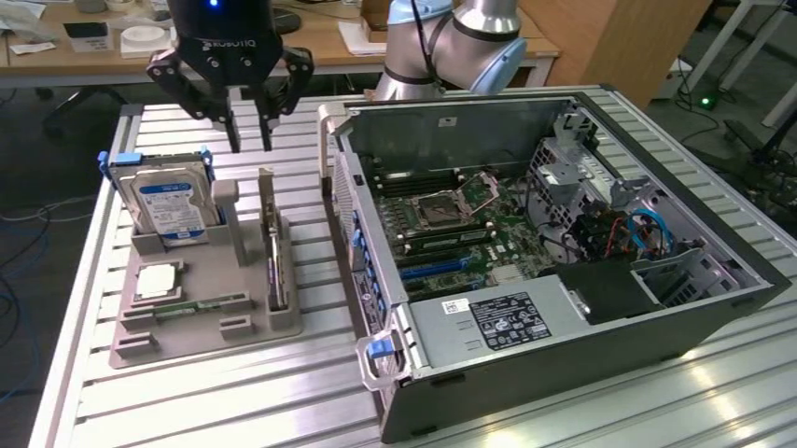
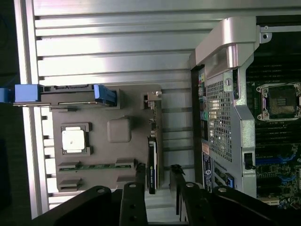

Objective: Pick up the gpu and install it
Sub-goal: 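Pick up the gpu and move the gpu toward the slot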

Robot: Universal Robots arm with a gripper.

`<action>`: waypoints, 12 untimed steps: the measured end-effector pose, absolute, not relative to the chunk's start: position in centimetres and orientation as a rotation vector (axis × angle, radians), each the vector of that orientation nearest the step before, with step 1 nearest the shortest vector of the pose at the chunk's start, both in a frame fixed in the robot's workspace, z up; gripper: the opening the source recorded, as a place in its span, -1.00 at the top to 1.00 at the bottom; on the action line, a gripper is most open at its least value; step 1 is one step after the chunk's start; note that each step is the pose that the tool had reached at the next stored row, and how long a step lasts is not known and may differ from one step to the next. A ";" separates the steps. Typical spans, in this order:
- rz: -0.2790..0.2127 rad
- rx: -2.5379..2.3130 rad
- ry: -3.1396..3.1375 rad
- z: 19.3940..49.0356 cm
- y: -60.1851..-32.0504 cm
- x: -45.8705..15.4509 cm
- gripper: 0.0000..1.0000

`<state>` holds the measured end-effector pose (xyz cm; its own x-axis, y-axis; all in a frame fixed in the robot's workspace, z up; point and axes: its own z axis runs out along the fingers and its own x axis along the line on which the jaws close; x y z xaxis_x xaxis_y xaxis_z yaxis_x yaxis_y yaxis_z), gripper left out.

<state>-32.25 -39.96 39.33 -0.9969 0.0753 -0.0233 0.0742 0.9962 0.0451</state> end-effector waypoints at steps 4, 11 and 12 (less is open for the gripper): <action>0.069 0.117 3.114 39.3 -40.0 -32.3 0.07; 0.070 0.042 3.117 39.2 -40.0 -32.3 -0.06; 0.070 0.033 3.117 39.2 -40.0 -32.3 -0.06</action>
<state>-32.28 -40.02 39.19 -0.9995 0.0217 -0.0229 0.0206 0.9988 0.0450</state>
